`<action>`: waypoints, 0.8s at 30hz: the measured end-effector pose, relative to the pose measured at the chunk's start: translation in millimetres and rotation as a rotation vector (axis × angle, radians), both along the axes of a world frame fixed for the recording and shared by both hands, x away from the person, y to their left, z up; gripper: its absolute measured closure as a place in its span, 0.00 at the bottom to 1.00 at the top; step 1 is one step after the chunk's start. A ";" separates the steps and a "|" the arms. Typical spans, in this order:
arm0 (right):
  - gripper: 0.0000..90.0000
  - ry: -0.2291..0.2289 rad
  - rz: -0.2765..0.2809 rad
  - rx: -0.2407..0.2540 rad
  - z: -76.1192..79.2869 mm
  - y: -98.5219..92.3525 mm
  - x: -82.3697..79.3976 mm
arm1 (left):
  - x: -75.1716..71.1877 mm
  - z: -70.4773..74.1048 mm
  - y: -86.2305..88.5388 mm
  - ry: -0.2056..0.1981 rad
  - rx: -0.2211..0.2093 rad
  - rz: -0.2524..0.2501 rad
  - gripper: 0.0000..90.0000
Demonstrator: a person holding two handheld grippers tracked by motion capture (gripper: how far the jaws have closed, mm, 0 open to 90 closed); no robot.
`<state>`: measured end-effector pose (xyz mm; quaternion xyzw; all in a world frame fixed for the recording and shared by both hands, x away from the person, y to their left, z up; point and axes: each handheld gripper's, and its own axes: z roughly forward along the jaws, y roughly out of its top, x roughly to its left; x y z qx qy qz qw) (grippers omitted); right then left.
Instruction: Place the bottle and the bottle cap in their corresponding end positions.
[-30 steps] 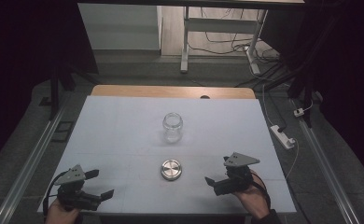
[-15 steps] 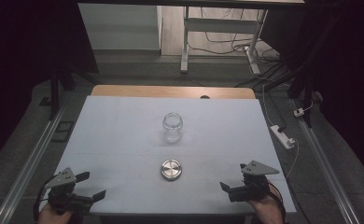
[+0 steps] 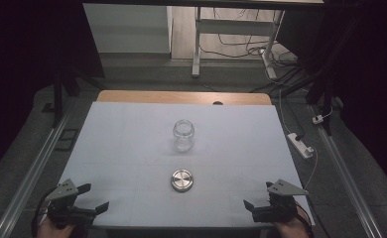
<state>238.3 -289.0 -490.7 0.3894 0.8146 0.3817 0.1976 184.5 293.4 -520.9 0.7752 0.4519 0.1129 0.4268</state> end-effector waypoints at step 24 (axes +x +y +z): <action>0.00 0.062 -0.043 -0.018 -4.2 -14.2 -11.7 | -4.1 -0.9 -0.3 0.037 0.069 -0.017 0.01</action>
